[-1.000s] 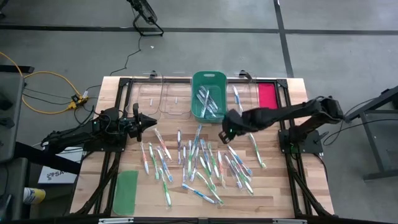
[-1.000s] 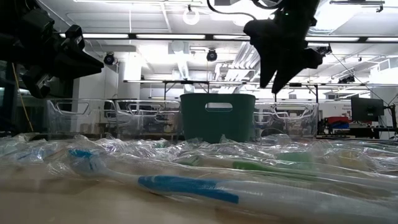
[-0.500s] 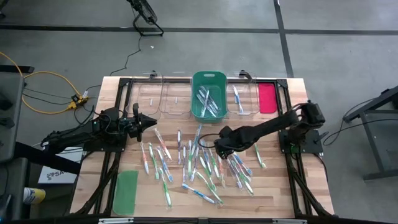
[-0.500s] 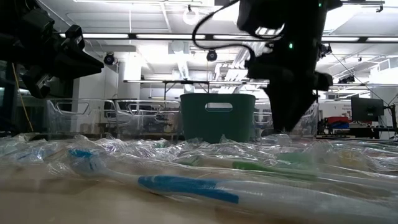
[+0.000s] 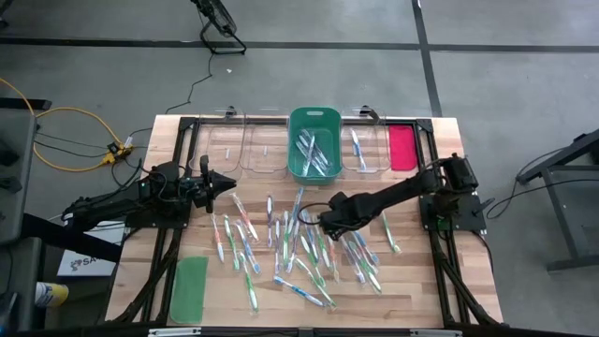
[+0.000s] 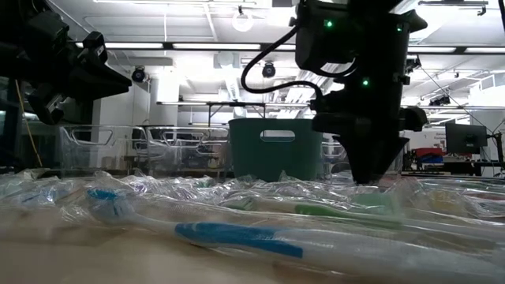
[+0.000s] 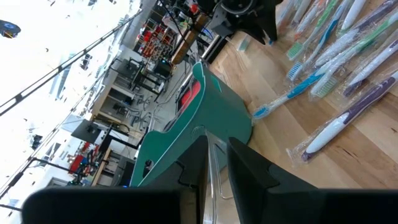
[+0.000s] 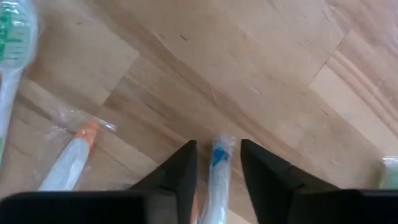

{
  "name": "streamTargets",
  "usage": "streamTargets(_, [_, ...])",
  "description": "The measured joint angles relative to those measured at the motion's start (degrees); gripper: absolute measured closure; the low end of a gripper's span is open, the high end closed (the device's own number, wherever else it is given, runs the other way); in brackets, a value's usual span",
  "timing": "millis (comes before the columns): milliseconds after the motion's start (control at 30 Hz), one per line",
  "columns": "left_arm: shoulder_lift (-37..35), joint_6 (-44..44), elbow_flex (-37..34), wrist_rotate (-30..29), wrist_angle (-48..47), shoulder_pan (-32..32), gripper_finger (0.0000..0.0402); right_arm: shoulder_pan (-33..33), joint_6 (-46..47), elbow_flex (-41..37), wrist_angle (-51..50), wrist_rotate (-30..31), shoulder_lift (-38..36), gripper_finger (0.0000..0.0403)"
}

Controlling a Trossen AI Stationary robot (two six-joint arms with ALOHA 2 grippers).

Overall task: Pick & Place Toothbrushes
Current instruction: Put the blue toothbrush into the right transparent bin

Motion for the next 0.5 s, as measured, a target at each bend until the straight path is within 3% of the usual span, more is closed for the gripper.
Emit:
streamTargets(200, [0.0,0.0,0.0,0.0,0.0,0.0,0.0346,-0.39,-0.93,0.0,-0.17,-1.0,-0.05,0.0392])
streamTargets(500, [0.01,0.0,0.01,0.0,0.0,0.0,0.0346,-0.37,0.07,0.0,-0.52,2.06,-4.22,0.0399])
